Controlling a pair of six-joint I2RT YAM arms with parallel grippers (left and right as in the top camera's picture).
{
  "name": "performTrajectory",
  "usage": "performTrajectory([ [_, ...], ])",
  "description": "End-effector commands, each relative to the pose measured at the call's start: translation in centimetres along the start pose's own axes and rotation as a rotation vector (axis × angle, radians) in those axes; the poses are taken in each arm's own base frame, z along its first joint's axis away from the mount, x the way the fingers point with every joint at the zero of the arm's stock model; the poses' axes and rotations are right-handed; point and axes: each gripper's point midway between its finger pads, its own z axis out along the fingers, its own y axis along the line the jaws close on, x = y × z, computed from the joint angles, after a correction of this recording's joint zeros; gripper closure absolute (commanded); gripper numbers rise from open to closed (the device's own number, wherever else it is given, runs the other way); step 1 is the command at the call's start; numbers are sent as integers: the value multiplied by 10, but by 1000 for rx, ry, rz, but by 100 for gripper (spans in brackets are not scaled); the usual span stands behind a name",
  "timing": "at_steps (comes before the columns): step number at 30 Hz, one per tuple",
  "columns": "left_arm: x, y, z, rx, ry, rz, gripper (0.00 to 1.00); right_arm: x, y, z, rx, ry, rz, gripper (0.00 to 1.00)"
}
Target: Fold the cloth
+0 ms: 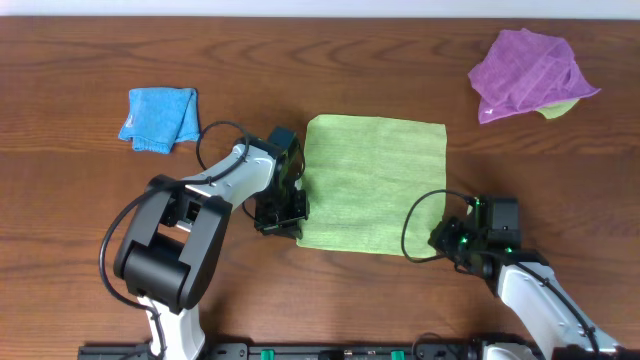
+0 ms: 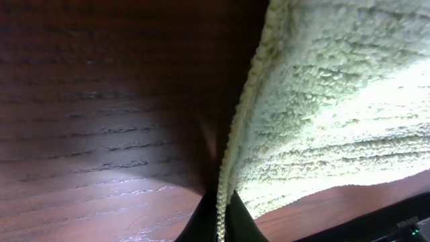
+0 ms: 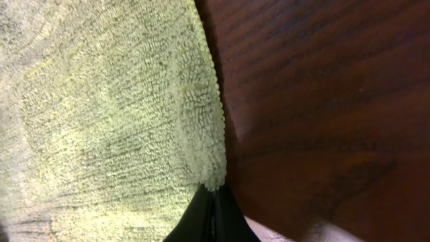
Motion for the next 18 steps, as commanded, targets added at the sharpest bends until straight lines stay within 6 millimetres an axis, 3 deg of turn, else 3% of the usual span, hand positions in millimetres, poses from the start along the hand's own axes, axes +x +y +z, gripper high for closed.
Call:
performTrajectory([
  [1,3,6,4,-4,18,-5,94,13,-7,4,9,49,17,99],
  [12,18,4,3,16,79,35,94,13,15,-25,-39,79,-20,99],
  [18,27,5,-3,7,102,26,94,28,14,-42,-34,117,-10,99],
])
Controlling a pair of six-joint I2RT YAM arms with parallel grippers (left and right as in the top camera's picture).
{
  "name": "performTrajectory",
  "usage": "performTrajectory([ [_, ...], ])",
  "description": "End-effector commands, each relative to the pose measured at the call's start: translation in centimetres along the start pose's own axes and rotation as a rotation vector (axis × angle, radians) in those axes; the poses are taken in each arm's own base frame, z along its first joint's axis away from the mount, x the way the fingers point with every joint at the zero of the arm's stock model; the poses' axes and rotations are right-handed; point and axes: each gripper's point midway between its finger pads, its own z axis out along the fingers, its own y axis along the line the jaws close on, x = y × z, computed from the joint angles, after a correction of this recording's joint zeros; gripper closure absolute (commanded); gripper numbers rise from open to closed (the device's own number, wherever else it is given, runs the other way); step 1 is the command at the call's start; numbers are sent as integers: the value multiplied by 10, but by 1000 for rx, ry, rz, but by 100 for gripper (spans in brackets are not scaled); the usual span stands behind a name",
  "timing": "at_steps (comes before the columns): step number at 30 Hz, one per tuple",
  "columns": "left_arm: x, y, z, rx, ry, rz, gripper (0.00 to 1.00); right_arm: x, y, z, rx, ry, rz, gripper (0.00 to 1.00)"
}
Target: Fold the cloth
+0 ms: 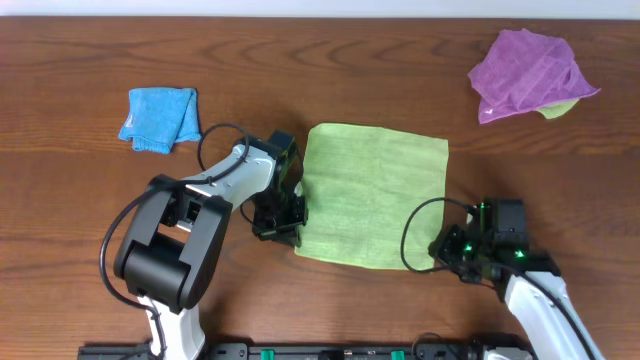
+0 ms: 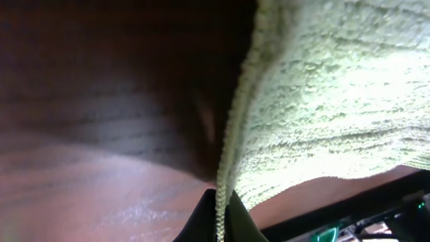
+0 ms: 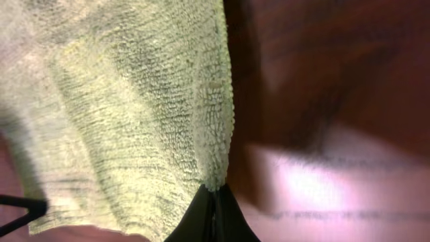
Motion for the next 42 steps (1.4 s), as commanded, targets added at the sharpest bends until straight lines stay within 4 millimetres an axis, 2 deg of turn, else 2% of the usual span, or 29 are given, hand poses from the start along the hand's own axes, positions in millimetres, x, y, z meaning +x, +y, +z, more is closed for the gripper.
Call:
performTrajectory([
  [1,7,1,-4,5,13,12,94,3,7,-9,-31,5,-21,99],
  [5,15,-1,-12,9,14,12,94,11,11,-18,-54,17,-22,99],
  [8,19,-4,-19,20,0,11,94,9,17,-30,-67,-3,-29,99],
  [13,20,-16,-31,66,-40,7,94,-8,35,-50,-100,-82,-61,99],
  [16,16,-24,-35,105,-65,6,94,-19,40,-55,-100,-126,-76,99],
  [23,-8,-38,-40,160,-156,2,94,-38,39,-51,-74,-188,-83,99],
  [35,-51,-69,-60,280,-333,41,94,-68,48,-38,-85,-256,-100,99],
  [42,-79,-70,-80,323,-453,33,94,-81,48,-41,-73,-313,-105,99],
])
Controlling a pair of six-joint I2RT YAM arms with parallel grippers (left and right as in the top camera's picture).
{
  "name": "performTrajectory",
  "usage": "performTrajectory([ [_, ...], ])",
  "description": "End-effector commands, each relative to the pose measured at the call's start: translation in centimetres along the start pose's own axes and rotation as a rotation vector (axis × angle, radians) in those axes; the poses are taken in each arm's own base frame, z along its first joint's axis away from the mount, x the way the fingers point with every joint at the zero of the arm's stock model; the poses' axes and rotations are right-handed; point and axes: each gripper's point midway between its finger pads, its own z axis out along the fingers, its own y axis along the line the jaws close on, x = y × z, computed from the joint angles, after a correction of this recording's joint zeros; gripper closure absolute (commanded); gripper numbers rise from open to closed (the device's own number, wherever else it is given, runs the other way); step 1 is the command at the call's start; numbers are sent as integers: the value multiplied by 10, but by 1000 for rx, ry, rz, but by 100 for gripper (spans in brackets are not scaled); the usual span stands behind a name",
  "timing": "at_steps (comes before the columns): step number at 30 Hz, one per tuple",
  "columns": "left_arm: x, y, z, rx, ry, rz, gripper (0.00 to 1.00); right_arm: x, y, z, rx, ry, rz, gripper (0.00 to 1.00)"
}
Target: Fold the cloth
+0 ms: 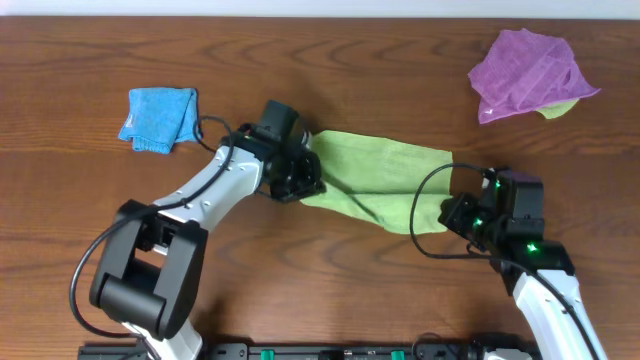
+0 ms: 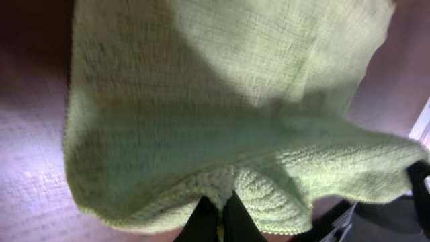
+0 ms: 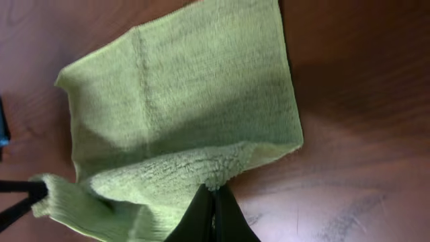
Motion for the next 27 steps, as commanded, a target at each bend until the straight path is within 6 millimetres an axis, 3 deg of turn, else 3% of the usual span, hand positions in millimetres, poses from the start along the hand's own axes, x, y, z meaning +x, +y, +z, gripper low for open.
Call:
performTrajectory([
  [1,-19,1,-10,10,-71,-17,94,-14,1,-2,15,-52,-15,99],
  [8,-58,-9,-20,57,-224,17,95,-28,4,5,7,-101,-24,99],
  [12,-71,-13,-24,62,-282,25,94,-33,6,11,-2,-111,-25,99],
  [20,-89,-23,-29,94,-362,45,94,-46,11,21,-25,-148,-35,99],
  [27,-97,-23,-22,116,-376,32,94,-50,8,28,-11,-158,-34,99],
])
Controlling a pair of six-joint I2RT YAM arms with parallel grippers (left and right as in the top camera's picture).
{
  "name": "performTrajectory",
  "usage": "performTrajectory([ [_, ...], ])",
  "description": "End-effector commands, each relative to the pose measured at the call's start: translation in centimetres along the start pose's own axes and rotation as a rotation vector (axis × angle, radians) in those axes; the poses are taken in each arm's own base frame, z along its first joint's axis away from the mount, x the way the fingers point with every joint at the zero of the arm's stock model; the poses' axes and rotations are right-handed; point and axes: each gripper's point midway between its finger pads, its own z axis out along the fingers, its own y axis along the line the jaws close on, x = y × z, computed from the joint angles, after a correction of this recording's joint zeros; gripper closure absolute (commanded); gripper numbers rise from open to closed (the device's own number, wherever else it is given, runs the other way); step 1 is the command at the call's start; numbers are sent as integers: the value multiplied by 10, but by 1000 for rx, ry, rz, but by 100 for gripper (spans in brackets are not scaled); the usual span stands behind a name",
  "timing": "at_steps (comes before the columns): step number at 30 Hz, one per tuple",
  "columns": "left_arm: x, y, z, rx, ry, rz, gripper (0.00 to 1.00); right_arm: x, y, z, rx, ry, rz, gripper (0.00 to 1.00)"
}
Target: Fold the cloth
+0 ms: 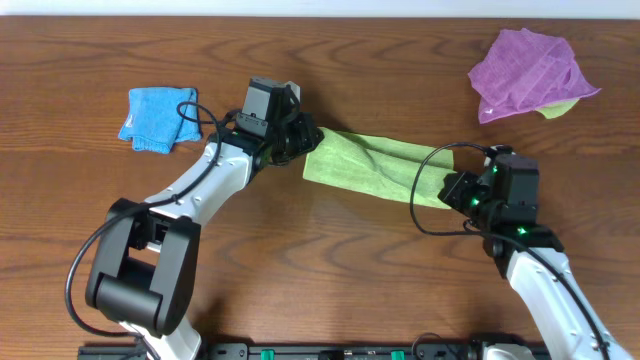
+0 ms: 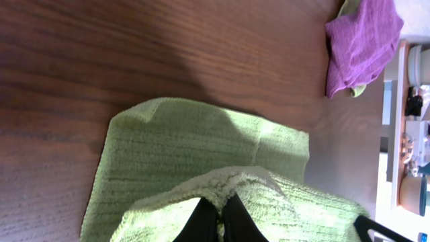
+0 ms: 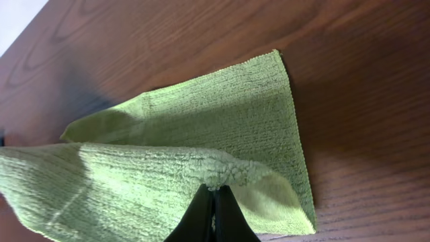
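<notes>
The green cloth (image 1: 375, 165) lies doubled over in a long strip across the table's middle, its upper layer raised off the lower one. My left gripper (image 1: 296, 135) is shut on the cloth's left corner (image 2: 222, 185), lifted over the far edge. My right gripper (image 1: 458, 190) is shut on the right corner (image 3: 215, 176), held above the flat lower layer (image 3: 222, 114). In both wrist views the held layer drapes over the part resting on the wood.
A folded blue cloth (image 1: 158, 118) lies at the left. A crumpled purple cloth (image 1: 530, 70) over a bit of yellow-green sits at the far right corner, also seen as purple cloth (image 2: 363, 44). Brown wooden table (image 1: 330, 260) all round.
Both grippers, still shut on the corners, have moved farther toward the table's back. The raised near half now lies over the far half, so the cloth shows as a narrower strip.
First the cloth lay flat and square with both grippers shut on its near corners at table level. Then the corners were slightly raised. Later the near edge was lifted and carried halfway back. Now it hangs over the far edge, doubling the cloth.
</notes>
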Motion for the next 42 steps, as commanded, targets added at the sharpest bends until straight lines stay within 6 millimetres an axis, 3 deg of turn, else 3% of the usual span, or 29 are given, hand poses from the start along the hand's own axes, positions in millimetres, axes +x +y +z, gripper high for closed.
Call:
performTrajectory([
  [1,-2,9,8,-19,-4,-25,94,-8,-1,1,16,-23,-5,99],
  [9,-6,15,21,-7,-16,-46,94,-15,-6,7,42,-54,-8,99],
  [21,-18,13,25,6,-70,-29,94,-18,-10,31,38,-59,-12,99],
  [39,-17,38,57,-1,-71,-50,94,-15,-22,45,79,-52,-53,99],
  [42,-18,39,57,-8,-78,-51,94,-16,-21,47,75,-57,-55,92],
])
